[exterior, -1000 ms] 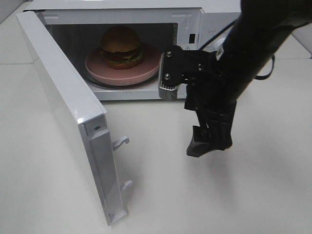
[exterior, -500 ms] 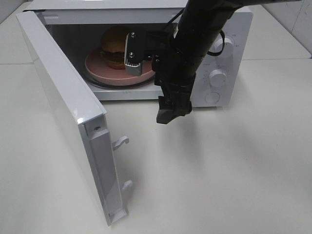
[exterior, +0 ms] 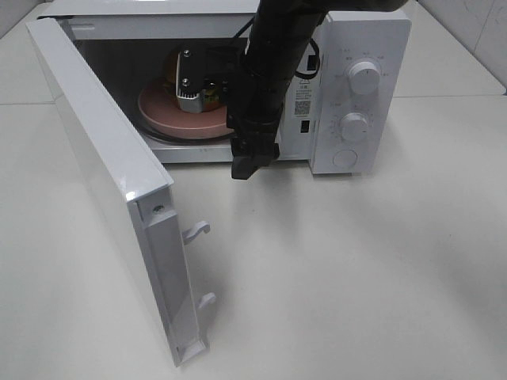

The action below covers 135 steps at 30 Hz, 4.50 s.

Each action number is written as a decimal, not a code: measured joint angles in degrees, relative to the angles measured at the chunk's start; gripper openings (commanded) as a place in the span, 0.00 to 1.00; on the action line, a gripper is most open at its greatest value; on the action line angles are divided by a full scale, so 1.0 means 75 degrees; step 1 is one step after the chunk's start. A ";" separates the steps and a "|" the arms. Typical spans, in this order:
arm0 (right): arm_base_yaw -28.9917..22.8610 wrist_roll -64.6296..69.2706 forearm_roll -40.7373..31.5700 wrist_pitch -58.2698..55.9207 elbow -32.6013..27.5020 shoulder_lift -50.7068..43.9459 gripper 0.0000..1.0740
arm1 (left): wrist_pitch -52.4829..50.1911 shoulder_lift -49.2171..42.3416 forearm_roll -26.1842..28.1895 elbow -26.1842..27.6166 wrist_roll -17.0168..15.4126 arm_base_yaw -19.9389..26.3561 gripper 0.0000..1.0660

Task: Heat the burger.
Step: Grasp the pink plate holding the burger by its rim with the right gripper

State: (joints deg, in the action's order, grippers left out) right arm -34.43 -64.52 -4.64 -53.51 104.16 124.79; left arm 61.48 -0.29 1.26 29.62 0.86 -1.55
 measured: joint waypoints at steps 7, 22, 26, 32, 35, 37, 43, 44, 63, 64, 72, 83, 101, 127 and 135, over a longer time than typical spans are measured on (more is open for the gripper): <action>0.0000 0.0000 0.0053 -0.0451 0.1207 0.0802 0.74 | 0.0000 0.0000 0.0000 0.0000 0.0000 0.0000 0.95; 0.0000 0.0581 0.0115 -0.0451 0.2315 0.1597 0.72 | 0.0000 0.0000 0.0000 0.0000 0.0000 0.0000 0.95; -0.0023 0.0588 0.0115 -0.0458 0.2445 0.1711 0.72 | 0.0000 0.0000 0.0000 0.0000 0.0000 0.0000 0.95; -0.0122 0.0581 0.0115 -0.0390 0.2659 0.1849 0.71 | 0.0000 0.0000 0.0000 0.0000 0.0000 0.0000 0.95; -0.0168 0.0542 0.0115 -0.0351 0.2666 0.1864 0.71 | 0.0000 0.0000 0.0000 0.0000 0.0000 0.0000 0.95; -0.0176 0.0542 0.0115 -0.0336 0.2666 0.1864 0.71 | 0.0000 0.0000 0.0000 0.0000 0.0000 0.0000 0.95; -0.0176 0.0542 0.0115 -0.0260 0.2666 0.1872 0.71 | 0.0000 0.0000 0.0000 0.0000 0.0000 0.0000 0.95; -0.0176 0.0542 0.0115 -0.0260 0.2666 0.1872 0.71 | 0.0000 0.0000 0.0000 0.0000 0.0000 0.0000 0.95; -0.0176 0.0558 0.0160 -0.0260 0.2666 0.1872 0.71 | 0.0000 0.0000 0.0000 0.0000 0.0000 0.0000 0.95; -0.0176 0.0558 0.0160 -0.0260 0.2666 0.1872 0.71 | 0.0000 0.0000 0.0000 0.0000 0.0000 0.0000 0.95; -0.0176 0.0573 0.0306 -0.0283 0.2666 0.1872 0.71 | 0.0000 0.0000 0.0000 0.0000 0.0000 0.0000 0.95; -0.0176 0.0573 0.0443 -0.0367 0.2666 0.1872 0.71 | 0.0000 0.0000 0.0000 0.0000 0.0000 0.0000 0.95; -0.0176 0.0573 0.0489 -0.0160 0.2888 0.1887 0.71 | 0.0000 0.0000 0.0000 0.0000 0.0000 0.0000 0.95; -0.0176 0.0573 0.0512 0.0405 0.3086 0.2307 0.71 | 0.0000 0.0000 0.0000 0.0000 0.0000 0.0000 0.95; -0.0176 0.0573 0.0512 0.0588 0.3086 0.2330 0.71 | 0.0000 0.0000 0.0000 0.0000 0.0000 0.0000 0.95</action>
State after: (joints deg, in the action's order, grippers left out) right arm -35.75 -60.22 -0.80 -49.10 127.31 142.27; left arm 61.48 -0.29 1.26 29.62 0.86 -1.55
